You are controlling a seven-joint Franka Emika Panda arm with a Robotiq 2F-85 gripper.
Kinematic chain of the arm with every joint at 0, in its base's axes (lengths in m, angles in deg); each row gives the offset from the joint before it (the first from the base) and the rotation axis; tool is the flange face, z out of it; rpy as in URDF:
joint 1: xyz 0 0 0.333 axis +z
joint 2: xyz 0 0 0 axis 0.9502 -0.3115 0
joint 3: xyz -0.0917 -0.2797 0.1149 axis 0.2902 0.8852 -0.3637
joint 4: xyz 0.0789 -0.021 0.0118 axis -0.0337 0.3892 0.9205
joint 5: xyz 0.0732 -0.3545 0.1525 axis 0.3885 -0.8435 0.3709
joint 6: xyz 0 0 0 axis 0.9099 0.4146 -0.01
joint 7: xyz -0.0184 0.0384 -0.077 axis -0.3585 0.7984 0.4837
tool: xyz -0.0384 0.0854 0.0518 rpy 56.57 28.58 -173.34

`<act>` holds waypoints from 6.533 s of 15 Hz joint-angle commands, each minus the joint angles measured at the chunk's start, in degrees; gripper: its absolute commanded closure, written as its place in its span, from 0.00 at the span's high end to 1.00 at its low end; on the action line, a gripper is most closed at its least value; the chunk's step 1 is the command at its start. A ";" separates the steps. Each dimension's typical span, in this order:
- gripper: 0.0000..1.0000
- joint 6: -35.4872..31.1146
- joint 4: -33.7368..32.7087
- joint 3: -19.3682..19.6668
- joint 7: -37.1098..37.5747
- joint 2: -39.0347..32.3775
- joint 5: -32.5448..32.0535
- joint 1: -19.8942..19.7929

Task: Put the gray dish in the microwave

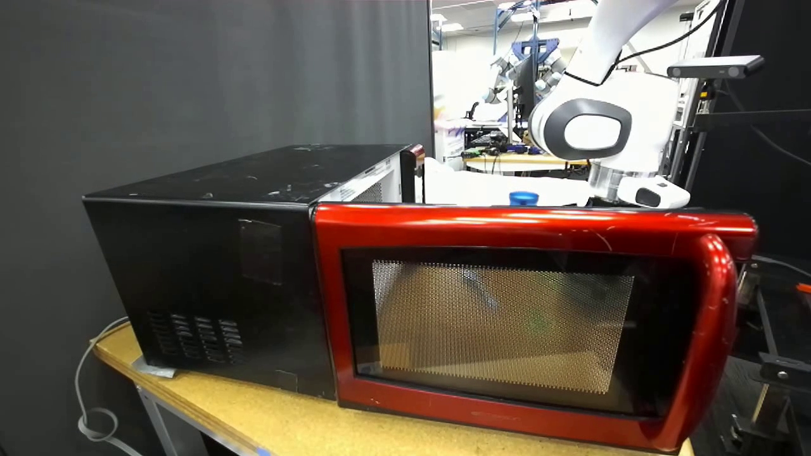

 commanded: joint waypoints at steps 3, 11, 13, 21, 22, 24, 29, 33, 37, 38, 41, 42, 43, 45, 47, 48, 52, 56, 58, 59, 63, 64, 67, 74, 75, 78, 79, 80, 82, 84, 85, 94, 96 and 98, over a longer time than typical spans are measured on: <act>1.00 -0.25 0.26 8.27 7.96 -0.68 -0.45 8.04; 0.38 -0.33 0.03 9.28 10.86 -2.76 -0.26 8.99; 0.23 -0.33 -0.04 9.35 11.11 -2.68 -0.31 9.35; 0.01 -0.04 -0.04 10.04 10.04 0.29 -3.01 11.69; 0.01 -0.02 0.41 10.60 9.89 1.05 -4.24 12.85; 0.01 -0.09 1.12 9.07 7.43 2.02 -7.39 12.67; 0.01 -0.14 1.42 8.06 -5.11 4.14 -8.47 14.54; 0.01 -0.13 0.50 7.06 -16.76 5.79 -8.36 15.16; 0.01 -0.09 -0.38 5.31 -28.32 6.38 -7.68 16.18; 0.01 -0.07 -0.52 4.72 -31.14 6.32 -7.54 16.41; 0.01 -0.06 -0.49 2.94 -39.66 6.11 -7.24 17.01; 0.01 -0.05 -0.52 2.35 -42.65 6.10 -7.24 16.97; 0.01 -0.05 -0.77 0.80 -45.99 6.18 -7.31 15.79; 0.06 -0.05 -0.60 1.87 -41.98 5.64 -7.82 17.38; 0.06 -0.05 -0.67 1.70 -43.61 5.64 -7.82 17.26; 0.06 -0.05 -0.67 1.70 -43.95 5.64 -7.82 17.13; 0.06 -0.05 -0.68 1.69 -44.19 5.64 -7.82 17.00; 0.06 -0.05 -0.68 1.69 -44.20 5.64 -7.82 17.01; 0.01 -0.04 -0.78 1.34 -44.95 5.79 -8.36 16.85; 0.01 -0.01 -0.84 1.27 -45.30 5.94 -8.77 16.93; 0.01 0.75 -2.04 0.26 -47.50 6.08 -11.53 16.53; 0.01 0.94 -2.59 -0.47 -48.21 5.70 -12.27 16.21; 0.01 1.99 -4.05 -2.73 -49.97 4.75 -13.73 15.77; 0.01 4.34 -14.44 -2.04 -47.93 1.88 -16.52 21.27; 0.01 3.81 -16.32 -2.50 -47.97 0.96 -16.82 21.54; 0.01 1.74 -22.61 -4.32 -48.31 -3.71 -17.70 22.06; 0.01 1.22 -24.32 -4.82 -48.41 -5.17 -18.12 22.19; 0.01 0.69 -26.10 -5.17 -48.42 -6.67 -18.60 22.44; 0.01 -0.45 -29.45 -6.24 -48.57 -9.23 -19.52 22.40; 0.01 -1.66 -32.73 -6.65 -48.46 -10.81 -20.27 22.88; 0.01 -2.06 -33.93 -6.87 -48.52 -11.46 -20.47 22.92; 0.01 -0.10 -33.96 -1.58 -48.81 -11.83 -18.67 27.03; 0.01 -0.09 -34.15 -1.42 -48.83 -12.05 -18.71 27.28; 0.01 -0.09 -34.26 -1.41 -48.92 -12.05 -18.82 27.35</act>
